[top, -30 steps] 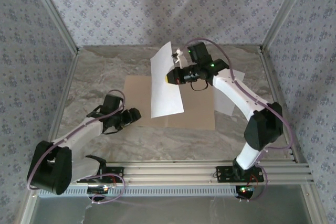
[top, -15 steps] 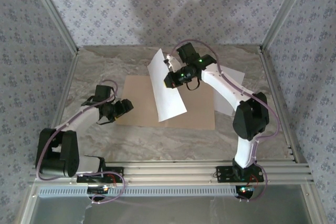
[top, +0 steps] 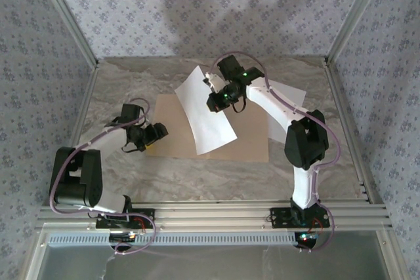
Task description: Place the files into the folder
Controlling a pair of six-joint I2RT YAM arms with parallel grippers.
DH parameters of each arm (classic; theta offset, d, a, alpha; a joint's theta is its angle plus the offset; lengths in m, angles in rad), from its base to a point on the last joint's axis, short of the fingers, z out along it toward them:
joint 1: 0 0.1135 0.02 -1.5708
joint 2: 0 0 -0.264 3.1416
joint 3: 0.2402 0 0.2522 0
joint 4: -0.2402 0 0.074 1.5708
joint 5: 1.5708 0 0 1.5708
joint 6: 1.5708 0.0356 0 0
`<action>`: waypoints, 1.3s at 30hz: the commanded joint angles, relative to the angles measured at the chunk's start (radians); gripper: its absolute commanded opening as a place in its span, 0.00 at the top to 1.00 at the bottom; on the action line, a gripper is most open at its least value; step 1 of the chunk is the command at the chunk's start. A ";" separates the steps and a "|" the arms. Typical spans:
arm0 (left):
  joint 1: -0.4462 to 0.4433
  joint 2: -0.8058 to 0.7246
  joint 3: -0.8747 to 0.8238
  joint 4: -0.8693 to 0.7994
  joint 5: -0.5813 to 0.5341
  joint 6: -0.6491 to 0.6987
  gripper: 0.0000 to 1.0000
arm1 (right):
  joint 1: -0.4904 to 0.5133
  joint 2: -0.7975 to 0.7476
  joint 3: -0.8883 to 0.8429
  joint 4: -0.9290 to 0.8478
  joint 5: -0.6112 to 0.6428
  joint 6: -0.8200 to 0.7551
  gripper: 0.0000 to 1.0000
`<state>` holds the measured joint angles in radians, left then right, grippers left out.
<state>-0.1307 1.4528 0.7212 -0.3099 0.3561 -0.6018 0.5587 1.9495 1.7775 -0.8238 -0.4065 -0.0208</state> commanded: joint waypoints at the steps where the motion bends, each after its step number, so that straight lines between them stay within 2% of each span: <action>1: 0.003 0.011 0.017 0.020 0.027 0.013 0.24 | -0.006 0.008 0.034 -0.019 0.011 -0.030 1.00; 39: 0.003 0.029 -0.008 0.063 0.055 -0.015 0.24 | -0.067 0.007 -0.136 0.218 -0.174 0.065 1.00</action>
<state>-0.1307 1.4757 0.7208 -0.2577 0.3866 -0.6102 0.5034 1.9495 1.6630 -0.6384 -0.5350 0.0196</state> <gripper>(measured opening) 0.760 0.055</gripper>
